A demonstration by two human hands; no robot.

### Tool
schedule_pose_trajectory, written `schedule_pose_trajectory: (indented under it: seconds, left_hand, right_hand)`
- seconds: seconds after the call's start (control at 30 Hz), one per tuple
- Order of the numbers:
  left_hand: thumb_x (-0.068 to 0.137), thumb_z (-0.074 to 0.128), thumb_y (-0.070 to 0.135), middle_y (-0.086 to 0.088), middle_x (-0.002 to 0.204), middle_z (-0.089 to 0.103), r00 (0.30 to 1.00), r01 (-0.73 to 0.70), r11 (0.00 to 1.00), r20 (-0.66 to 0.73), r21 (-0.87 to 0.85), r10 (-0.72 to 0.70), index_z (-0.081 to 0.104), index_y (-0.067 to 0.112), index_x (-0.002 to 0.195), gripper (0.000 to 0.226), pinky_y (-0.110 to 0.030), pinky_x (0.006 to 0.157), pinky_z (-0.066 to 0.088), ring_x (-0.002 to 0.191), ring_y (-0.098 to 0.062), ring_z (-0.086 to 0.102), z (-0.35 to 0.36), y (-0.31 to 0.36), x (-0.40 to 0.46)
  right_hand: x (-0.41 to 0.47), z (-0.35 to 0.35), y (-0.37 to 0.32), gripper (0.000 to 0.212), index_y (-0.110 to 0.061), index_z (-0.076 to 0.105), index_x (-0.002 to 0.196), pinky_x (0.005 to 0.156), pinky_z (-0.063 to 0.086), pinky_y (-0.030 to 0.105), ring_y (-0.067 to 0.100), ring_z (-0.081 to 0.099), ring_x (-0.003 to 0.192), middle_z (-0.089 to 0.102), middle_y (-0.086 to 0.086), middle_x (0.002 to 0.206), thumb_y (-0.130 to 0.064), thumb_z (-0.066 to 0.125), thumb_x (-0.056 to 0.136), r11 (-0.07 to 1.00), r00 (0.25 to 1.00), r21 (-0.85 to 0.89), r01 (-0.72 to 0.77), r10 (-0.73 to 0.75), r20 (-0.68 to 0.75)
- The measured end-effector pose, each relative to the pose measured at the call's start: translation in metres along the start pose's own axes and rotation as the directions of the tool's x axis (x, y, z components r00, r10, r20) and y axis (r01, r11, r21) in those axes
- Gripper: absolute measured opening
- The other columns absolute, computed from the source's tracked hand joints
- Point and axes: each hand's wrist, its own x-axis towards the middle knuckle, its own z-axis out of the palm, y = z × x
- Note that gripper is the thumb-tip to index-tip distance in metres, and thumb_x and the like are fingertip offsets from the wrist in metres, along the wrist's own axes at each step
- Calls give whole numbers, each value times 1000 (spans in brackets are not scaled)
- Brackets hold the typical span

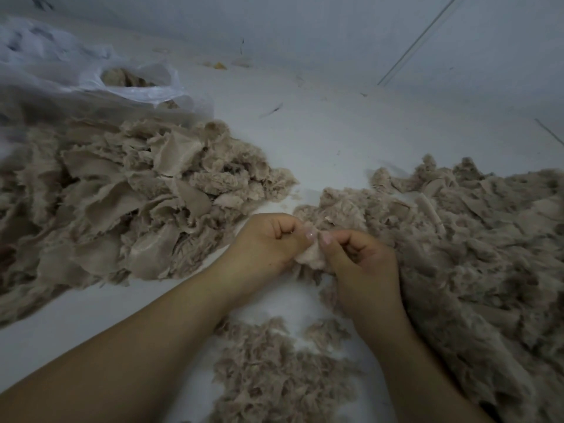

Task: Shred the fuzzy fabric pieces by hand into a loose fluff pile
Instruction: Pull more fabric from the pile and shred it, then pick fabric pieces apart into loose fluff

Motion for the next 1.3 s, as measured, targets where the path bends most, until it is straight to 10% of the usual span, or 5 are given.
schedule_pose_trajectory:
  seconds: [0.2,0.37,0.53,0.67,1.3]
  left_hand:
    - [88,63,15,1,42,34,997,13,973,-73,-232,-30,56,9,71,20,-15,36,22,32,-8,23,-24,0,7]
    - [95,61,28,-21,85,73,724,216,957,627,191,-289,63,-6,90,34,-15,35,36,29,-11,49,-49,16,-4]
    - [81,66,54,-29,77,67,923,181,955,295,235,-247,62,-11,88,66,-17,34,25,25,-16,36,-17,11,-5]
    - [95,60,21,-20,58,58,979,169,986,112,0,-168,56,-10,76,36,-21,38,32,31,-19,43,-9,7,-5]
    - [92,63,23,-8,50,53,951,170,985,255,39,-174,55,13,63,33,-21,43,33,37,-19,43,-13,12,-7]
  right_hand:
    - [1,-3,3,29,-18,69,66,44,38,21,6,39,44,49,-10,48,-18,65,94,999,993,-2,-45,44,-112]
    - [0,-2,3,29,-6,64,71,46,37,25,12,37,48,43,1,51,-22,66,94,1000,993,5,-1,1,-117]
    - [-2,-2,-2,21,-19,76,74,48,50,29,15,58,49,65,0,55,-18,67,93,997,999,62,40,-41,11]
    - [-2,-2,-2,32,-9,70,68,44,34,23,12,36,44,39,10,45,-23,64,95,999,999,23,34,-34,4]
    - [-2,-2,-2,32,-6,71,72,47,39,32,20,44,49,55,24,57,-34,66,86,998,998,58,-12,9,63]
